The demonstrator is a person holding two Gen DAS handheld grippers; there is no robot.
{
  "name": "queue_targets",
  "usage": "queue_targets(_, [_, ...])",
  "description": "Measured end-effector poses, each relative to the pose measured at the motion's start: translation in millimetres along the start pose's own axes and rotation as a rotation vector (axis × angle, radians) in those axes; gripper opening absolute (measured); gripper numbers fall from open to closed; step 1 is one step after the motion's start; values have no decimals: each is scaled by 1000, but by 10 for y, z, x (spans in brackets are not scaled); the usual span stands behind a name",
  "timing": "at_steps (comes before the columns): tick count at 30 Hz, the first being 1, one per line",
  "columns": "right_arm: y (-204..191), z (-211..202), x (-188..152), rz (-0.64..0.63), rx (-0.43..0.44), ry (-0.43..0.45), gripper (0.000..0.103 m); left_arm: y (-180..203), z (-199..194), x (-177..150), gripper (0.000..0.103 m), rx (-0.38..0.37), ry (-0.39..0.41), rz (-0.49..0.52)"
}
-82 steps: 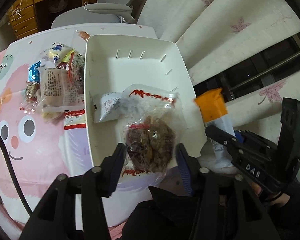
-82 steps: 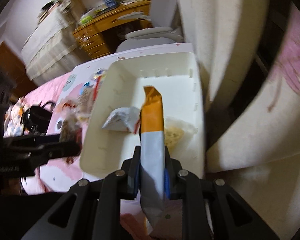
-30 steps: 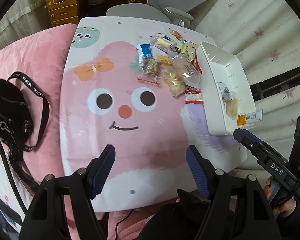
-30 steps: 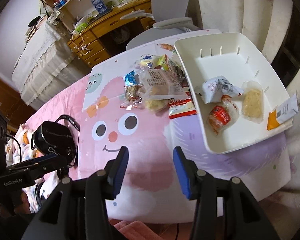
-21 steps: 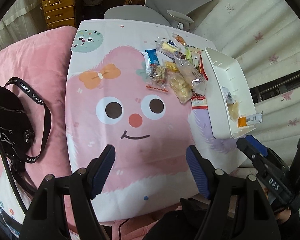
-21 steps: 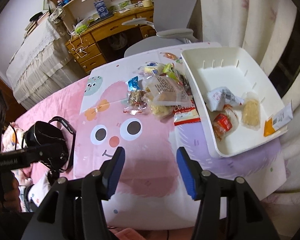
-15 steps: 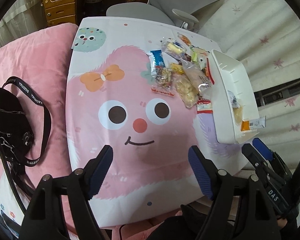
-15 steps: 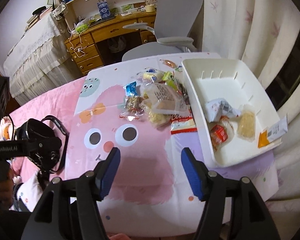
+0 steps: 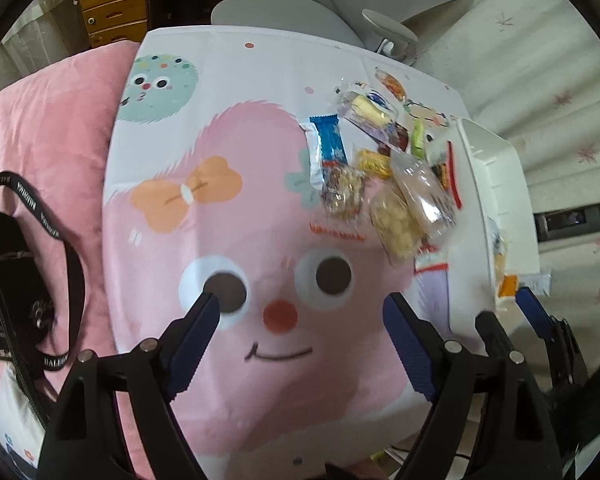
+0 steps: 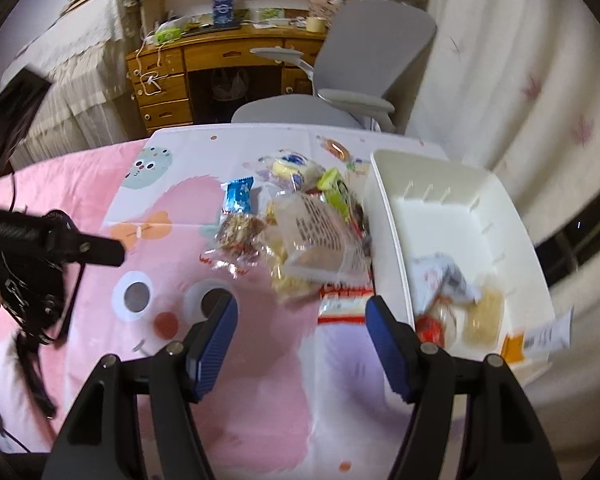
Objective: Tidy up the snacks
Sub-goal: 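Grasp the large clear printed bag with the right tool while the left tool grasps the dark nut bag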
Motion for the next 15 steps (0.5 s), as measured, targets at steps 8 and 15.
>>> queue_targets(8, [-75, 304, 187, -110, -47, 55, 67, 194, 456, 412, 83, 22, -24, 5])
queue_targets(15, [-57, 545, 252, -169, -91, 51, 67, 377, 818, 628, 85, 24, -59, 28])
Point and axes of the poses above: each gripper's, at about its wrist camera, not at the fingertips, and z roughly the way its jaws point, y to its right, x to its top, the point moved 8 cm from there along z, roughly the way its jaws point, and after that the axes turned 1 degree about y, right-handed, at the moved point
